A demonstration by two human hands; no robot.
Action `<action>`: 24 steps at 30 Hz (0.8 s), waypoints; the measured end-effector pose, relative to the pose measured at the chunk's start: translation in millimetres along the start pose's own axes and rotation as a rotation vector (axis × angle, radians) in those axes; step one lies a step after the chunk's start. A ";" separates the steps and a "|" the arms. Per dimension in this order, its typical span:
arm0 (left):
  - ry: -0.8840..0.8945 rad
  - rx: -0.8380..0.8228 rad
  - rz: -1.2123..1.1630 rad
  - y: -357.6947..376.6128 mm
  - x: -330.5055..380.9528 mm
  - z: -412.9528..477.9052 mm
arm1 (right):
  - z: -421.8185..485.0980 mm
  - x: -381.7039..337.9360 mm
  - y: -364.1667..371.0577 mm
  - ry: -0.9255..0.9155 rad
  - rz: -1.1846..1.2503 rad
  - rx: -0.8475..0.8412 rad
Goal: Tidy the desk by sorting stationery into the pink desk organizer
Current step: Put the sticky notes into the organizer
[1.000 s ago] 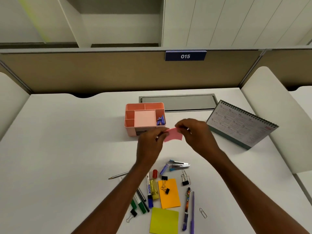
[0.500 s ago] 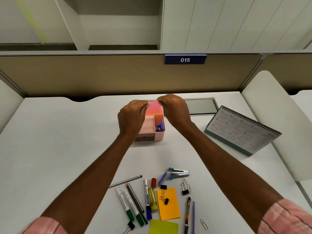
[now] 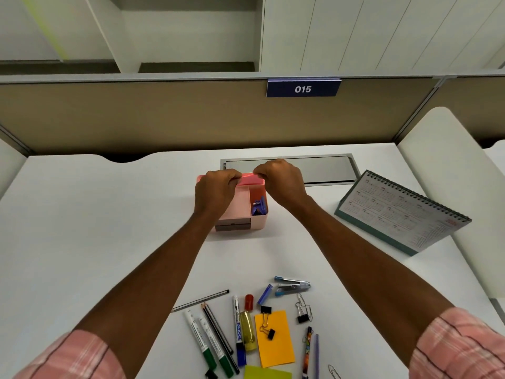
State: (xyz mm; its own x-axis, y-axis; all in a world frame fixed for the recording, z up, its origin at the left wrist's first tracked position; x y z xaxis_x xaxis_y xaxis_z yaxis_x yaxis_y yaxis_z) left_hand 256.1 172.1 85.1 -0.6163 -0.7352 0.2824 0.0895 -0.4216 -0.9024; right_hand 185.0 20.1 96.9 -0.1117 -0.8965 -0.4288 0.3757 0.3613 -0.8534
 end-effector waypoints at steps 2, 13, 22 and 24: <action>0.013 -0.055 0.028 10.1 -1.7 3.8 | 2.2 3.6 9.1 -0.010 0.024 -0.040; 0.068 -0.247 0.099 36.7 -8.0 8.4 | 2.0 17.7 37.1 -0.021 0.021 -0.153; 0.047 -0.268 0.152 35.8 -6.3 9.4 | 5.7 14.5 37.9 -0.006 0.011 -0.180; 0.036 -0.270 0.154 34.3 -5.6 8.5 | 5.3 13.9 36.7 -0.001 0.012 -0.186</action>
State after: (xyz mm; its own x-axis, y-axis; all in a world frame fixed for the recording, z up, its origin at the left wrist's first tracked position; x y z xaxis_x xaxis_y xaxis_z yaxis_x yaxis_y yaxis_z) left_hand 269.3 157.2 55.4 -0.6397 -0.7578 0.1284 -0.0246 -0.1467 -0.9889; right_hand 202.1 19.5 61.2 -0.1067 -0.8920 -0.4393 0.2008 0.4133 -0.8882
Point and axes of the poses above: each hand's wrist, its own z-axis towards the middle knuckle, its own y-axis out of the palm, x = y × z, the point moved 6 cm from there along z, towards the middle knuckle, and after that the axes turned 13 degrees about z, right-handed, at the moved point
